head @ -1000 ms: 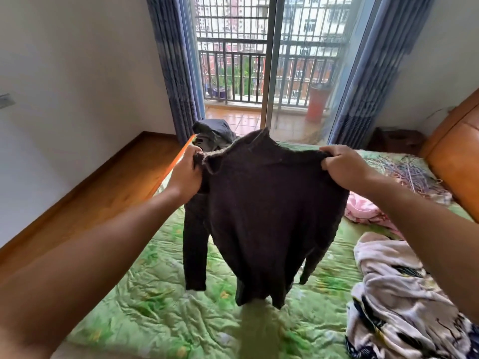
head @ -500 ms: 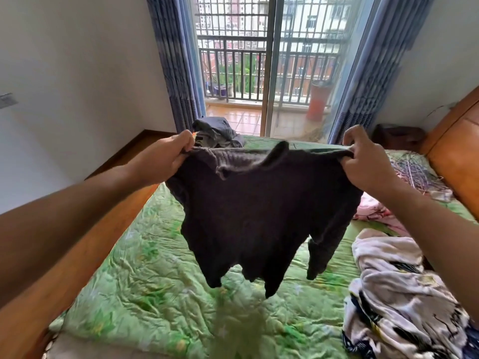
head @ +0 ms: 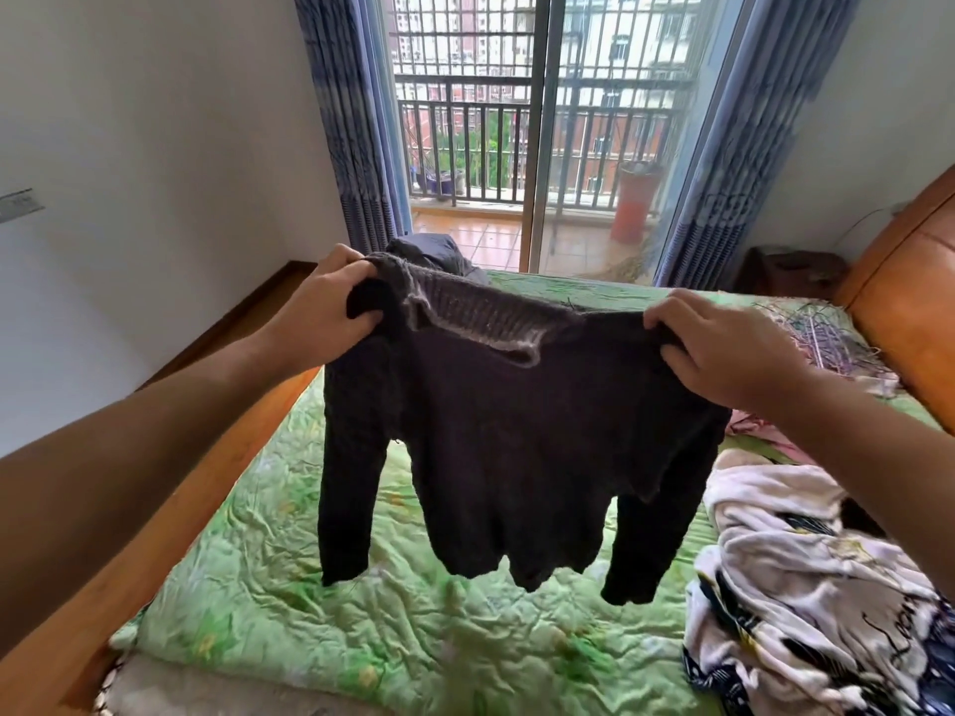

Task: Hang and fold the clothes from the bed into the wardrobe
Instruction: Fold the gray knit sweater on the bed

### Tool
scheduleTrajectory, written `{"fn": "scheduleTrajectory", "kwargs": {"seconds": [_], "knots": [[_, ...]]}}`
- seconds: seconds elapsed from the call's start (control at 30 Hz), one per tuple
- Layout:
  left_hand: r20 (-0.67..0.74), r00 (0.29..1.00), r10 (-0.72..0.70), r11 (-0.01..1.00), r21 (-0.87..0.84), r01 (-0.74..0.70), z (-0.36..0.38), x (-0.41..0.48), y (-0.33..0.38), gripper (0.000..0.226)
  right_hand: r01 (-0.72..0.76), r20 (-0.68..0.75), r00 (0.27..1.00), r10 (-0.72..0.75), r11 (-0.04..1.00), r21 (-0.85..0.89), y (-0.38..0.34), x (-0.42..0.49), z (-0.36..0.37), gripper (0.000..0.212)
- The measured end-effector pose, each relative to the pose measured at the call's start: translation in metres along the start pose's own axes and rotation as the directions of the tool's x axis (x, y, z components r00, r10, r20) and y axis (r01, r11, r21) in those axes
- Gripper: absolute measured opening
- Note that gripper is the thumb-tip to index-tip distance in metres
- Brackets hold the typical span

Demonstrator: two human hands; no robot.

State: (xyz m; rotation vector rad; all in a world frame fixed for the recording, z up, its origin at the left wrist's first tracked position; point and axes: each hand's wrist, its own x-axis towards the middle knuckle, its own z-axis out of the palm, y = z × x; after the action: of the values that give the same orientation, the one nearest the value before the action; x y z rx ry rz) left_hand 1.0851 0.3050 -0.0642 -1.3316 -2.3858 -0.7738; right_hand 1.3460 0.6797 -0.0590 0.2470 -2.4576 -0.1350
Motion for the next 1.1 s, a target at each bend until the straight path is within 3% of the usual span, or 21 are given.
{"fn": "scheduleTrajectory", "kwargs": {"seconds": [0.13, 0.3, 0.43, 0.53, 0.67, 0.8, 1.1], "knots": [[0.059, 0.993, 0.098, 0.990, 0.091, -0.103, -0.009, -0.001, 0.004, 0.055, 0.237, 0.090, 0.970, -0.227, 0.964, -0.122, 0.003, -0.010, -0.011, 0.039], [0.075, 0.977, 0.197, 0.926, 0.312, -0.211, -0.021, -0.010, 0.016, 0.048, 0.307, 0.337, 0.914, -0.225, 0.927, -0.213, 0.006, -0.021, -0.027, 0.048], [0.040, 0.993, 0.115, 0.897, 0.425, -0.121, -0.029, -0.022, 0.033, 0.042, 0.094, 0.339, 0.941, -0.013, 0.970, -0.224, 0.000, -0.021, -0.037, 0.037], [-0.028, 0.996, 0.082, 0.890, 0.452, -0.061, -0.033, -0.027, 0.046, 0.041, -0.158, 0.164, 0.968, 0.189, 0.969, -0.187, -0.004, -0.016, -0.045, 0.023], [-0.077, 0.997, -0.013, 0.912, 0.407, 0.043, -0.029, -0.018, 0.072, 0.044, -0.381, 0.120, 0.911, 0.394, 0.917, -0.123, -0.022, 0.007, -0.058, 0.025], [-0.003, 0.994, -0.111, 0.942, 0.317, 0.106, -0.033, -0.008, 0.092, 0.068, -0.452, 0.234, 0.850, 0.472, 0.882, -0.136, -0.034, 0.020, -0.072, 0.033], [-0.046, 0.996, -0.071, 0.970, 0.228, 0.080, -0.062, -0.007, 0.107, 0.066, -0.494, 0.154, 0.848, 0.506, 0.862, -0.116, -0.030, 0.018, -0.098, 0.033]]}}
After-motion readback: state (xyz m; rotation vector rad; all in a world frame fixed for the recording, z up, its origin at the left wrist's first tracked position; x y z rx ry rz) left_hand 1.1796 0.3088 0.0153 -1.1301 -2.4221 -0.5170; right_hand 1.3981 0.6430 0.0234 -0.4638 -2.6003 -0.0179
